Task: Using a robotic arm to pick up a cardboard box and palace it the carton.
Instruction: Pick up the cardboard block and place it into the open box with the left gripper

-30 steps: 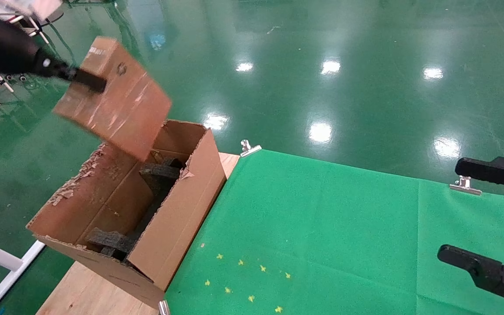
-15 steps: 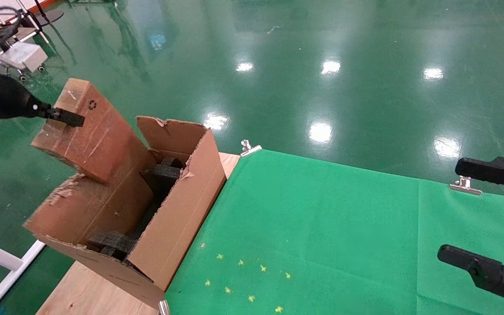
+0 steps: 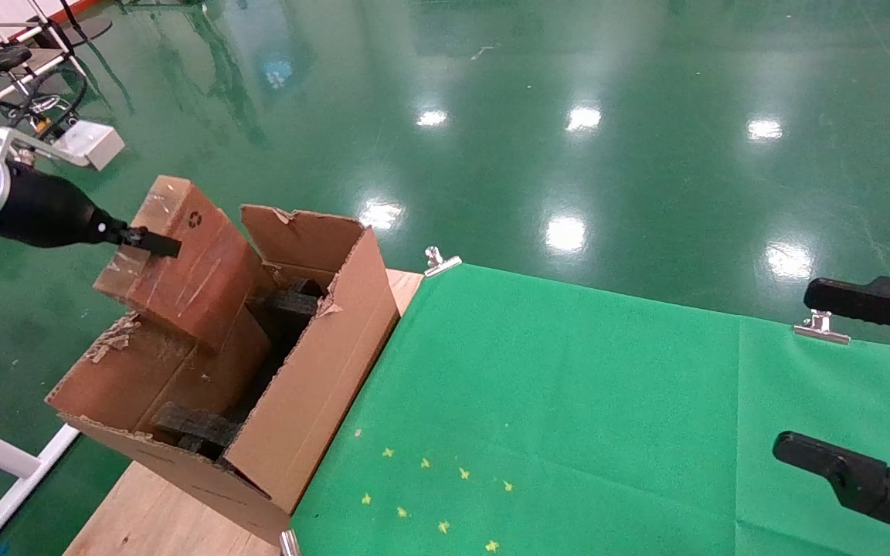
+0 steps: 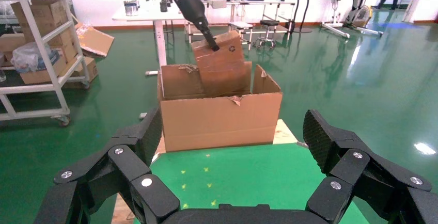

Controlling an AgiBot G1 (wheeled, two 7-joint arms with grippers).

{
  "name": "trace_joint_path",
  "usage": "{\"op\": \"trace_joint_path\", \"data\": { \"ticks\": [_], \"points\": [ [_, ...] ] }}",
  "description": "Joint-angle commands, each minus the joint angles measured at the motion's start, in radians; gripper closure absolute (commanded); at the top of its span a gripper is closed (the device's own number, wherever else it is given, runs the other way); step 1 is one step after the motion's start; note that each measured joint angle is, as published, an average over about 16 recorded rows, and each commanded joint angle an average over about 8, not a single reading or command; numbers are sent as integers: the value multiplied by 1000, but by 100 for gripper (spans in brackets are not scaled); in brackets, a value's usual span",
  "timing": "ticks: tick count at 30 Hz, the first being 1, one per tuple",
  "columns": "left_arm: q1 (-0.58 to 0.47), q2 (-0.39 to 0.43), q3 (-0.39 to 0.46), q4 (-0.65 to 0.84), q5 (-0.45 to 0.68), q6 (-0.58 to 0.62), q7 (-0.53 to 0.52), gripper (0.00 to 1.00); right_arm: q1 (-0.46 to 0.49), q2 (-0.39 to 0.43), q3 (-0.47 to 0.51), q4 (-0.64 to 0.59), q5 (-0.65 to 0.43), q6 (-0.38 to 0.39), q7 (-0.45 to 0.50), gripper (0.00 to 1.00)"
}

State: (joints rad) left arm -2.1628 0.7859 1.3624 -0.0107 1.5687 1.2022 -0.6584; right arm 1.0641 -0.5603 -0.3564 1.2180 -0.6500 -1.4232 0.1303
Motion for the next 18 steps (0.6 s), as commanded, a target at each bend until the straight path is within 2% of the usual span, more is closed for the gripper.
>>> {"op": "trace_joint_path", "data": {
  "ticks": [1,9,18],
  "points": [
    [6,-3,-1,0,-2,12,9,100,0,0,0,0,0,0,0,0],
    [42,-8,6,13,9,23,11,100,0,0,0,0,0,0,0,0],
    [109,-17,-7,25,-11,-21,-3,100,0,0,0,0,0,0,0,0]
  ]
}}
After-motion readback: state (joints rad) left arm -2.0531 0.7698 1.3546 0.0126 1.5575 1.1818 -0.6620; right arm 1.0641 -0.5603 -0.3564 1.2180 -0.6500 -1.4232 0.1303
